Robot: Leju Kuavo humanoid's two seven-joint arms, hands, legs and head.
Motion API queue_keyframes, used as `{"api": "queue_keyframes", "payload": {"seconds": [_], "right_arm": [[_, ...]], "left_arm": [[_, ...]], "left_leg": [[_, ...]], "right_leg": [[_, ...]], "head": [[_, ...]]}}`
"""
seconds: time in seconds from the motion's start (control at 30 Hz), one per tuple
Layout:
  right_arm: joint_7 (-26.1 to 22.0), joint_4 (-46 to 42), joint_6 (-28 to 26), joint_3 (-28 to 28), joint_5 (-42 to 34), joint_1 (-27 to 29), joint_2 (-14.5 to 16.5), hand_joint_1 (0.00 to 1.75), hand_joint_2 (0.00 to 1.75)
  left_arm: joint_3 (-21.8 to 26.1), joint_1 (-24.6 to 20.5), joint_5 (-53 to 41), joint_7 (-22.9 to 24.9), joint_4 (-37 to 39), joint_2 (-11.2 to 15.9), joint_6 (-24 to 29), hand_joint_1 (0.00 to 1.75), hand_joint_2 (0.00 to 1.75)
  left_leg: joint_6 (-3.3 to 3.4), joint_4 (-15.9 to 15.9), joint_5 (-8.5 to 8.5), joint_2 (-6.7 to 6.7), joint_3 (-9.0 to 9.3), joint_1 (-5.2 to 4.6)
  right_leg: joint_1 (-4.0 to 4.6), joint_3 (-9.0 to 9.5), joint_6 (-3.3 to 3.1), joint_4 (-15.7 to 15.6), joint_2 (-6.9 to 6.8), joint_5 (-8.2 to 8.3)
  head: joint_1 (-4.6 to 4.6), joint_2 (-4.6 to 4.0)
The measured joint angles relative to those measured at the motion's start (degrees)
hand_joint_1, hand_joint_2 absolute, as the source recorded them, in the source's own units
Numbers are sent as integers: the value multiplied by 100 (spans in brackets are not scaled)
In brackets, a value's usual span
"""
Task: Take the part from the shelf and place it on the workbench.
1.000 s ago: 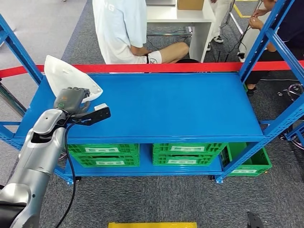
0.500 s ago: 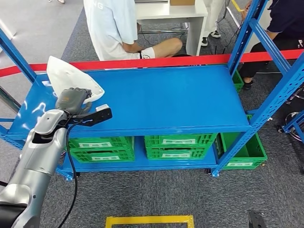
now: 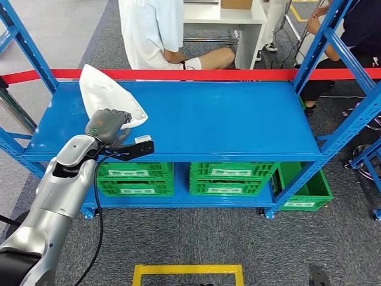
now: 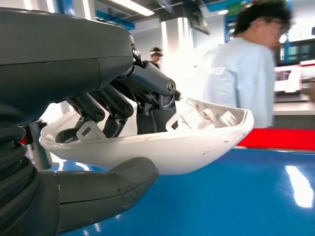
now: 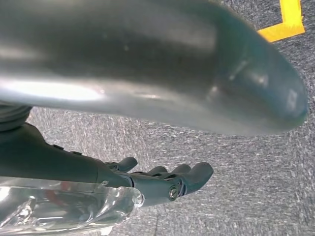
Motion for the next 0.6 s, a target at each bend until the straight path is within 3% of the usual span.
{"api": "queue_keyframes", "payload": {"seconds": [0.07, 0.13, 0.23, 0.27, 0.33, 0.4, 0.43, 0.47, 0.5, 0.6], "right_arm": [[5, 0, 0, 0, -1, -1, -6, 0, 0], [13, 0, -1, 0, -4, -6, -17, 0, 0], [19, 0, -2, 0, -14, -8, -27, 0, 0], [21, 0, -2, 0, -15, -10, -28, 0, 0], [24, 0, -2, 0, -15, -16, -28, 0, 0], [24, 0, -1, 0, -15, -15, -28, 0, 0], [22, 0, 0, 0, -15, -14, -28, 0, 0], [20, 0, 0, 0, -15, -13, -28, 0, 0], [18, 0, 1, 0, -15, -12, -28, 0, 0], [14, 0, 2, 0, -15, -10, -28, 0, 0]], "left_arm": [[-68, -23, 21, -28, 13, -35, -1, 175, 175], [-168, -62, 50, -44, 18, -68, -10, 175, 175], [-350, -72, 108, -49, 27, -90, -32, 175, 175], [-400, -71, 126, -55, 28, -88, -33, 175, 175], [-476, -72, 151, -71, 29, -80, -27, 175, 175], [-534, -52, 173, -79, 31, -70, -24, 175, 175], [-560, -32, 188, -81, 34, -66, -24, 175, 175], [-580, -13, 202, -83, 38, -62, -24, 175, 175], [-596, -1, 215, -84, 40, -60, -24, 175, 175], [-639, -22, 236, -85, 42, -52, -24, 175, 175]], "left_leg": [[-18, 2, 15, 2, -8, -15], [-54, 23, 39, 1, -53, -30], [-127, 50, 58, -3, -116, -39], [-154, 120, -12, -4, -154, -42], [-217, 638, -366, -5, -386, -33], [-270, 1522, -802, -3, -769, -8], [-283, 1824, -907, -3, -893, 3], [-288, 1918, -898, -3, -914, 10], [-282, 1750, -773, -3, -803, 13], [-222, 503, -261, 1, -91, 10]], "right_leg": [[38, 543, -77, -920, 2, 352], [64, 844, -142, -1479, 5, 485], [55, 822, -222, -1537, 2, 507], [39, 809, -257, -1546, -1, 529], [7, 772, -314, -1567, -10, 574], [1, 712, -331, -1567, -15, 615], [0, 684, -331, -1567, -16, 637], [-1, 660, -327, -1566, -15, 658], [-2, 642, -319, -1566, -11, 679], [10, 608, -265, -1556, -2, 731]], "head": [[-2, 0], [-4, 0], [-5, 0], [-11, 0], [-37, 0], [-58, 0], [-58, 0], [-60, 0], [-61, 0], [-67, 0]]}}
